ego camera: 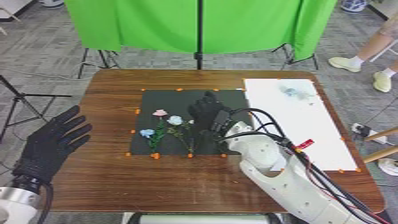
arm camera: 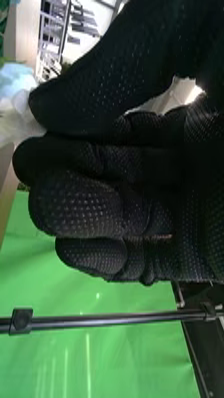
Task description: Arrange flowers
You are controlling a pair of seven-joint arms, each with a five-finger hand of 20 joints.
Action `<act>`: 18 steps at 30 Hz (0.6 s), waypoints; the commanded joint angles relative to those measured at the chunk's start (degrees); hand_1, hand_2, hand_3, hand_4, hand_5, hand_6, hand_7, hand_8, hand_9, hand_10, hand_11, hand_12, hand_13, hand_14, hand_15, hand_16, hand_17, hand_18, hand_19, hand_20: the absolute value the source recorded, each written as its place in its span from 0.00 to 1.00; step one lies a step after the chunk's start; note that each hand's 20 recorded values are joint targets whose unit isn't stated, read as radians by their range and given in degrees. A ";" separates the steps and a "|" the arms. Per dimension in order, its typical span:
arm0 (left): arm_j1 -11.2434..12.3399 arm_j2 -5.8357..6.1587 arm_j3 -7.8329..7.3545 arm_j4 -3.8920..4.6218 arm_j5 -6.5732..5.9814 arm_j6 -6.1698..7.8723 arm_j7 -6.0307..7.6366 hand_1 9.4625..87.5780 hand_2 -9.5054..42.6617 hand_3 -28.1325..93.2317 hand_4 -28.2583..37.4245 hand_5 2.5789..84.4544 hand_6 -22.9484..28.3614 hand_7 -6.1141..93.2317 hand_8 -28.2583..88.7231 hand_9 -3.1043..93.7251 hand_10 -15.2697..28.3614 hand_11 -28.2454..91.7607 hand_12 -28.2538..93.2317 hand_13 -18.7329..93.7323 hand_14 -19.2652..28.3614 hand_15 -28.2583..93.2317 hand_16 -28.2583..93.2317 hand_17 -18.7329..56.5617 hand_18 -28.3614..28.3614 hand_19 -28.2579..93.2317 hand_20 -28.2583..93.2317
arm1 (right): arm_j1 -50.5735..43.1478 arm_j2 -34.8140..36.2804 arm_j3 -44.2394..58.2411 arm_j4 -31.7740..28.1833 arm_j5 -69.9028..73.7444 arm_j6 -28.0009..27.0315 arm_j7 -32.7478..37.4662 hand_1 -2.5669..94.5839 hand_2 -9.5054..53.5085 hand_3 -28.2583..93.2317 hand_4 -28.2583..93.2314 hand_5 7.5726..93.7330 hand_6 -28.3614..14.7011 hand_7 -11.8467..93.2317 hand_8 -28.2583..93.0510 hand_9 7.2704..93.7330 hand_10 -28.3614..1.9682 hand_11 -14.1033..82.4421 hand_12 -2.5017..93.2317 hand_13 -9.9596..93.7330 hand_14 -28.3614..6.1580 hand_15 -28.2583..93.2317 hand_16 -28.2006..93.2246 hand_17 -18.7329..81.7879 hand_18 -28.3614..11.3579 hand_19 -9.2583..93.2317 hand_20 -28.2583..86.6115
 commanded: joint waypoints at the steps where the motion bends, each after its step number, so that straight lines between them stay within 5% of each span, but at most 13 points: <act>1: 0.85 -0.19 -0.04 0.30 -0.28 -0.37 -0.35 0.19 0.17 0.81 0.00 0.30 0.49 0.28 0.14 0.26 0.59 0.43 0.36 0.31 0.69 0.52 0.22 0.10 0.83 0.57 0.29 | 0.06 0.00 0.47 0.92 -1.33 -1.00 0.58 0.47 0.00 0.90 0.00 0.70 0.76 0.62 0.15 0.92 0.90 0.34 0.52 0.87 0.84 0.64 0.53 0.49 0.34 0.82 0.56; 6: 0.75 -0.15 -0.06 0.32 -0.22 -0.31 -0.35 0.19 0.17 0.81 0.00 0.30 0.49 0.28 0.14 0.26 0.59 0.43 0.36 0.31 0.68 0.52 0.22 0.10 0.84 0.57 0.29 | -0.60 -0.88 2.24 0.26 -0.84 -1.02 -1.14 0.44 0.00 0.89 0.00 0.70 0.75 0.61 0.16 0.90 0.88 0.38 0.49 0.86 0.82 0.67 0.47 0.49 0.34 0.82 0.57; 13: 0.59 -0.34 -0.03 0.31 -0.21 -0.17 -0.23 0.19 0.17 0.81 0.00 0.30 0.49 0.28 0.14 0.26 0.59 0.43 0.36 0.31 0.68 0.52 0.22 0.10 0.83 0.57 0.29 | -0.08 1.20 8.28 -2.13 4.97 0.21 2.90 0.35 0.01 0.91 0.00 0.69 0.73 0.56 0.17 0.82 0.75 0.54 0.31 0.84 0.79 0.67 0.46 0.47 0.33 0.82 0.57; 18: 1.40 -0.57 -0.35 -0.01 -0.24 0.30 0.27 0.19 0.17 0.81 0.00 0.30 0.49 0.28 0.14 0.26 0.59 0.43 0.36 0.31 0.68 0.52 0.22 0.10 0.83 0.57 0.29 | 2.21 7.36 12.68 0.16 7.12 -5.75 10.88 0.30 0.07 0.97 0.00 0.55 0.72 0.53 0.05 0.63 0.66 0.56 0.27 0.68 0.71 0.70 0.41 0.43 0.33 0.80 0.57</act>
